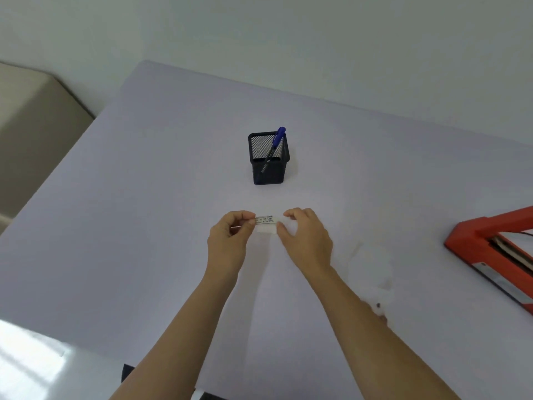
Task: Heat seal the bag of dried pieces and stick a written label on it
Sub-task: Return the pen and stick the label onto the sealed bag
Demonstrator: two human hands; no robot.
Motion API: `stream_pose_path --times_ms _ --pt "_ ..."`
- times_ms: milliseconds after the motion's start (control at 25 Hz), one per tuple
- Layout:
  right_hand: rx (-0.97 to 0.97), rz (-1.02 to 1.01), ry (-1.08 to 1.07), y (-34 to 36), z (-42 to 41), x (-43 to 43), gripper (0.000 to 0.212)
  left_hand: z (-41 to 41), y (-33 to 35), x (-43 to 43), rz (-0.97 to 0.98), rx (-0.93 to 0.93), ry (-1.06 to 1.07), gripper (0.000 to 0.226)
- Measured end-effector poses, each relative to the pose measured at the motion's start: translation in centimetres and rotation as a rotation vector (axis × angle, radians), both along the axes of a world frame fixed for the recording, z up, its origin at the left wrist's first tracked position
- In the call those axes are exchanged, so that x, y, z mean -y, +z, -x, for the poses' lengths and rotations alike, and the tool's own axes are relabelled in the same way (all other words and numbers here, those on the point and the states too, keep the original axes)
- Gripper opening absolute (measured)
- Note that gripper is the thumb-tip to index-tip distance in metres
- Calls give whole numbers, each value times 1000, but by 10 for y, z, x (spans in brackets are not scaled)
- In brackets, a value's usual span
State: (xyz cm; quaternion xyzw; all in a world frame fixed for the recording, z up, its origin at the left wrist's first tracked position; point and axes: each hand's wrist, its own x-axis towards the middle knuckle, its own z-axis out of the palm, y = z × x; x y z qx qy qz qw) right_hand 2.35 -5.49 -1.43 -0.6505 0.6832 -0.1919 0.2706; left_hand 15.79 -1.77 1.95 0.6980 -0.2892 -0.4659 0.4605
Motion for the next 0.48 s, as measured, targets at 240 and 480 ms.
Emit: stream_pose_path --times_ms 240,480 --pt "218 132 -354 1 140 -55 15 63 -5 16 -49 -156 -210 18" --pt "144 -9 -257 -30 225 -77 22 145 -24 24 -68 -174 -467 18"
